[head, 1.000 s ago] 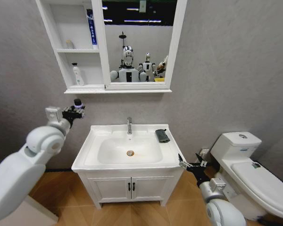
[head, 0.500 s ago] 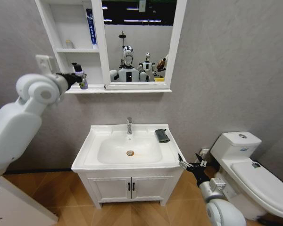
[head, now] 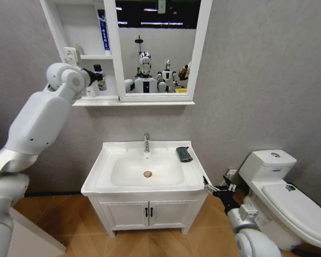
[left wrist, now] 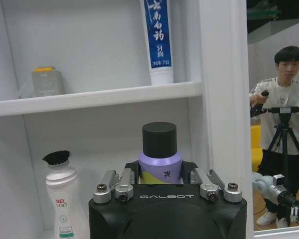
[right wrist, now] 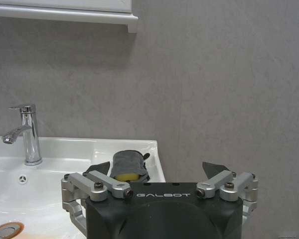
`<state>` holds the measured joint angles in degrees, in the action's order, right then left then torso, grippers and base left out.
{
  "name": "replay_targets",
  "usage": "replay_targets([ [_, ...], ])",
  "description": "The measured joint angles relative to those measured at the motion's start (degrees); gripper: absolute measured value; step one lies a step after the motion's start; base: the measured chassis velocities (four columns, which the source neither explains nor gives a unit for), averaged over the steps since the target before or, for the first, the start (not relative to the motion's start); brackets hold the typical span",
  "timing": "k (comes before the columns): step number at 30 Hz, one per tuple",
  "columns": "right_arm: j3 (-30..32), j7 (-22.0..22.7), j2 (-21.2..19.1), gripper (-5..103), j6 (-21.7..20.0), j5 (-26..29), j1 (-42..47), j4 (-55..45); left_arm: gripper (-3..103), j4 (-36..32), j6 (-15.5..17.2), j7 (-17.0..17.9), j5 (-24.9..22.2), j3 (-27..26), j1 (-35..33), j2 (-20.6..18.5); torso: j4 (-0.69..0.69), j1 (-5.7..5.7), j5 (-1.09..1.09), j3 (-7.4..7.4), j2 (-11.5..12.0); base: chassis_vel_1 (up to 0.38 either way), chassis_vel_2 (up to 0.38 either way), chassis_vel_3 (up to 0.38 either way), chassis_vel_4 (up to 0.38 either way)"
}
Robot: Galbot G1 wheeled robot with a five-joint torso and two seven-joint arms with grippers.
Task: Move facial cleanser and shampoo from washbasin to cabinet, then wipe washbasin with towel.
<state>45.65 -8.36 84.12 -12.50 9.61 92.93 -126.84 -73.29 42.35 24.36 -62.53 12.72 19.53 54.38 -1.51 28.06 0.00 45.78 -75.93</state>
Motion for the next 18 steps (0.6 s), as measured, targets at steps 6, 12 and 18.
replay_targets([
  [6, 0.5, 0.0, -0.3, 100, 0.2, 0.6, 0.1, 0.2, 43, 7.1, -0.6, -2.1, 5.1, 1.8, 1.1, 3.0, 0.01, 0.0, -0.03, 0.0, 0.0, 0.0, 0.0, 0.0, 0.0],
  [12, 0.5, 0.0, -0.5, 100, 0.5, 0.7, 0.1, 0.5, 43, 12.5, -2.6, -3.6, 9.3, 1.5, 0.8, 5.7, 0.01, -0.01, -0.02, 0.0, 0.0, 0.0, 0.0, 0.0, 0.0],
  [18, 0.5, -0.1, -0.5, 100, 0.5, 0.8, 0.1, 0.5, 43, 16.1, -3.8, -4.6, 12.1, 0.5, 0.8, 7.2, 0.01, 0.0, -0.02, 0.0, 0.0, 0.0, 0.0, 0.0, 0.0],
])
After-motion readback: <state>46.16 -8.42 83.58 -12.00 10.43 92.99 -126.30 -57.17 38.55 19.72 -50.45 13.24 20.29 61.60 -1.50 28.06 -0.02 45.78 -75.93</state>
